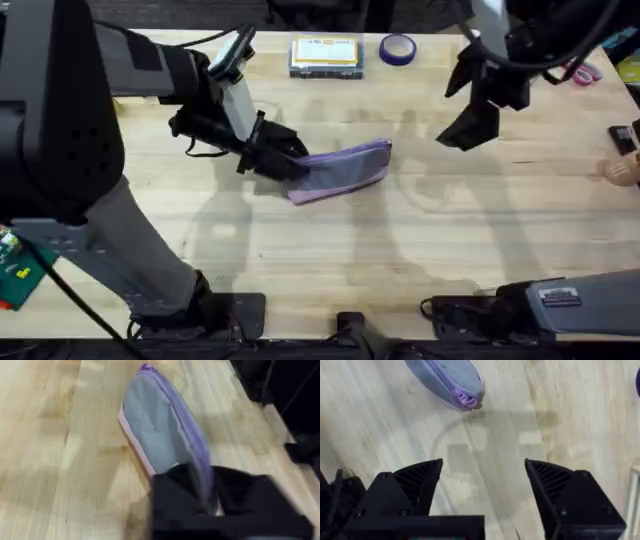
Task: Unzip the bag, pick up the pens from the table one at a time and place them inside, then zip the bag closed.
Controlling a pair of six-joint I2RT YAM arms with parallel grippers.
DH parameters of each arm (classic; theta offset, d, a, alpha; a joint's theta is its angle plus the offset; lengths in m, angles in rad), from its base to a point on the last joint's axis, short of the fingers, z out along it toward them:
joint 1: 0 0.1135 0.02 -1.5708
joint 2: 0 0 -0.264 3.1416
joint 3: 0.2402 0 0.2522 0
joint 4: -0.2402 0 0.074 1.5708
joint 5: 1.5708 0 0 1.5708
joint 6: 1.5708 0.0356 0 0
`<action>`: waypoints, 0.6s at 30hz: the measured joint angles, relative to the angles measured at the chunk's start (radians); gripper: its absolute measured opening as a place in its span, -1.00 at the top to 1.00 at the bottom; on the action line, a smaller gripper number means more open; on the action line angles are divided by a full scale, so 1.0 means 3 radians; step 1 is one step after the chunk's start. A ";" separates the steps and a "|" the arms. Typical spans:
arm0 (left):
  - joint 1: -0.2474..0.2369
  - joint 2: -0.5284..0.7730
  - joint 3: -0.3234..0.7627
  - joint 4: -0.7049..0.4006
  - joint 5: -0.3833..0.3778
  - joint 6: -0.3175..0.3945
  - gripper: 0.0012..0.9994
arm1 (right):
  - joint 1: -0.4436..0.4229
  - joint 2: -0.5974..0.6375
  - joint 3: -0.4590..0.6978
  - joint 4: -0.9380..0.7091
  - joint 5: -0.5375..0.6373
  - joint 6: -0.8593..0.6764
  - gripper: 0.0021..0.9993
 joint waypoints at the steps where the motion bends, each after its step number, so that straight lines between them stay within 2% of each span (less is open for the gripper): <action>1: 0.0002 -0.0001 0.0000 -0.0009 0.0001 0.0002 0.36 | 0.0031 0.0000 0.0000 0.0012 0.0027 -0.0001 -0.99; 4: 0.0004 -0.0001 0.0000 -0.0012 0.0001 -0.0005 -0.60 | 0.0100 0.0000 0.0000 0.0042 0.0074 0.0000 -1.00; 5: 0.0007 0.0000 0.0000 -0.0014 0.0001 -0.0011 -0.87 | 0.0115 0.0000 0.0000 0.0049 0.0085 -0.0001 -1.00; 6: 0.0010 0.0000 0.0000 -0.0017 0.0000 -0.0015 -0.96 | 0.0128 0.0000 0.0000 0.0055 0.0095 -0.0003 -1.00; 12: 0.0010 0.0000 0.0000 0.0001 -0.0001 -0.0016 -0.99 | 0.0149 -0.0049 0.0000 0.0076 0.0125 -0.0004 -1.00; 18: 0.0010 0.0000 0.0005 -0.0058 0.0000 -0.0015 -0.99 | 0.0149 -0.0295 0.0000 0.0089 0.0131 0.0047 -1.00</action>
